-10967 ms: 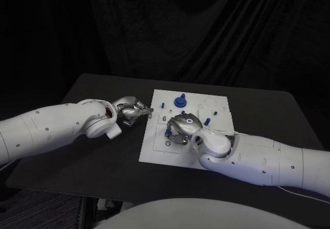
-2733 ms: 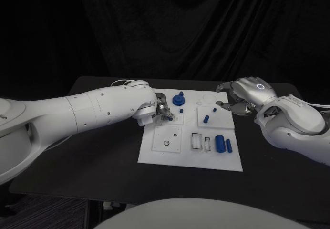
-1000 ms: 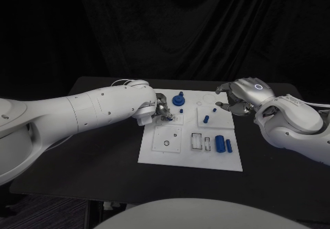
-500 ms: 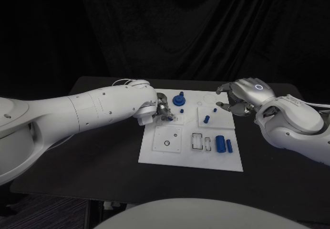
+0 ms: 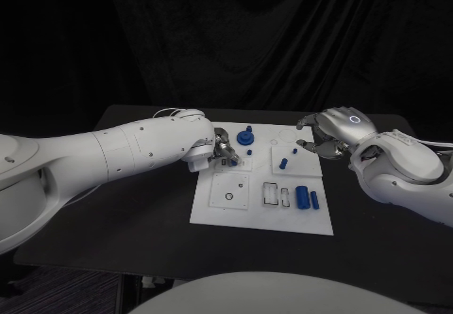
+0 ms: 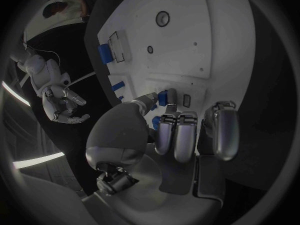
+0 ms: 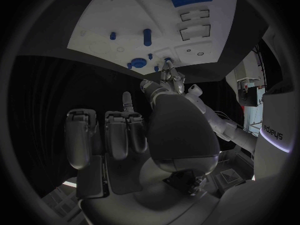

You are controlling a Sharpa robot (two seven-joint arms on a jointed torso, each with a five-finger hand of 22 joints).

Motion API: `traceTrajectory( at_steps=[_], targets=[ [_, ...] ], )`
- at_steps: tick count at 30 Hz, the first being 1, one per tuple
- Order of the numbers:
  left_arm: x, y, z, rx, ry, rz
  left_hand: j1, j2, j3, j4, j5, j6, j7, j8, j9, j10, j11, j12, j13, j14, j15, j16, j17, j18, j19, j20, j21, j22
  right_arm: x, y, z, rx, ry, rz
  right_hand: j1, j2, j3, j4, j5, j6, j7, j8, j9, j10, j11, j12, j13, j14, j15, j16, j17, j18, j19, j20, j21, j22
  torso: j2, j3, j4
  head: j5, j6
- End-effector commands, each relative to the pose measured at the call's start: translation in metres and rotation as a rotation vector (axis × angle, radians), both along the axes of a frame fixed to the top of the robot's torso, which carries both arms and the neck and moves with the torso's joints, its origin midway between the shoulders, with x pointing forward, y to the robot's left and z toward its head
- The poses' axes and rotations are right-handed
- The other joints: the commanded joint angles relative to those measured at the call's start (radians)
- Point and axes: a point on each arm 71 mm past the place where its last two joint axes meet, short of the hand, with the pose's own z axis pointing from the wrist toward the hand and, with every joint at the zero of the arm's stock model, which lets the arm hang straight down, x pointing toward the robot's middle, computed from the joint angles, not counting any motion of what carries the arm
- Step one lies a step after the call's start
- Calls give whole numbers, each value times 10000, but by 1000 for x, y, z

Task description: Assemble the parts on the task board

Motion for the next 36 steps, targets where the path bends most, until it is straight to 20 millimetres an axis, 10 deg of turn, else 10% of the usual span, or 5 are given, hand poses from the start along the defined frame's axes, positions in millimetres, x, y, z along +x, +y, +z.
traceTrajectory(
  at_steps=[1, 19, 36],
  targets=[
    [-6, -3, -8, 73, 390, -314, -281, -7, -192, 294, -121, 46, 113, -138, -383, 1078, 36, 35, 2609, 1020, 60, 26, 2633, 71, 93, 34, -74, 1909, 1, -1, 1, -63, 11, -184, -5, 66, 46, -17, 18, 70, 34, 70, 15, 1060, -41, 27, 2633, 998, -51, -53, 2374, -27, 764, -26, -29, 2453, 3, -1, -3, 16, -2],
    [-5, 2, -9, 76, 357, -202, -846, 13, -1163, 1318, -690, 326, 58, -125, -35, 1078, 10, 35, 2609, 1020, 52, 26, 2633, 65, 125, 48, -52, 1946, 1, -1, 0, -113, 56, -198, 3, 77, 60, -32, 18, 109, 26, 82, 36, 1060, -47, 27, 2633, 997, -56, -55, 2369, -27, 764, -29, -29, 2453, 4, -13, 4, 35, -2],
    [-5, 10, -9, 180, 347, 45, -731, 332, -1793, 1550, -420, 652, -168, 314, 934, 1078, -188, 35, 2609, 1020, -124, 26, 2633, 4, 306, -113, 243, 2031, 1, -1, 0, -108, 49, -192, 5, 77, 64, -40, 17, 129, 23, 88, 46, 1060, -50, 27, 2633, 995, -58, -58, 2362, -27, 765, -30, -29, 2453, 5, -6, -2, 80, -2]
  ],
)
